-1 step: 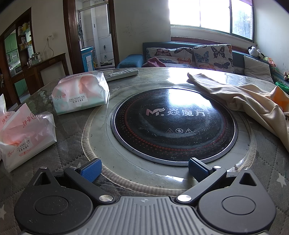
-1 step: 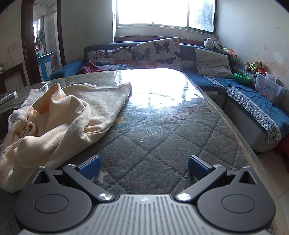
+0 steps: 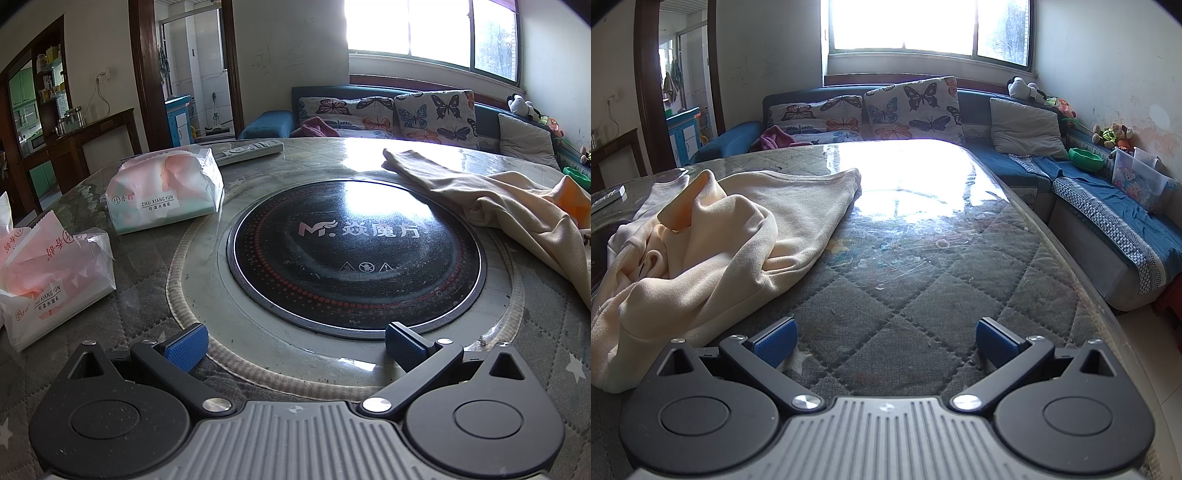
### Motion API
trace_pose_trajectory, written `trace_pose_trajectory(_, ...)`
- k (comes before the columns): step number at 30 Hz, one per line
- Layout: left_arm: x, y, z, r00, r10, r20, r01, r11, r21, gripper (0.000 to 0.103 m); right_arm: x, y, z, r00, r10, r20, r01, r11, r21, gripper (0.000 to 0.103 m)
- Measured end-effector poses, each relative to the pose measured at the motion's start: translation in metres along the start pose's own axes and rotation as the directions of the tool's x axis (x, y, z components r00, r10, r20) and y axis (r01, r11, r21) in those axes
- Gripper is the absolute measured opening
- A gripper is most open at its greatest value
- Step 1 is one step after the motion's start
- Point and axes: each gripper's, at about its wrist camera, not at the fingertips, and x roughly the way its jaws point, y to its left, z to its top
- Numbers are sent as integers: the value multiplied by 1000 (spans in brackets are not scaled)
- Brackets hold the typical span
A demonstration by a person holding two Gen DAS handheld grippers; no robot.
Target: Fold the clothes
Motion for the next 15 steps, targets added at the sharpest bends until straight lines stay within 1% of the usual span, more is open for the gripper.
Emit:
trace_pose_trajectory(1,0,0,0,1000,0,0,0,1000,0,103,0,0,0,1000,-2,4,2,1000,-2,103)
trace_pose_trajectory(2,0,0,0,1000,0,0,0,1000,0,103,0,-1,0,1000,14,-5,-14,1000,17,103)
trace_pose_trajectory(15,0,-1,0,1000,0,0,0,1000,0,103,1,-1,0,1000,8,-5,-8,1000,9,103)
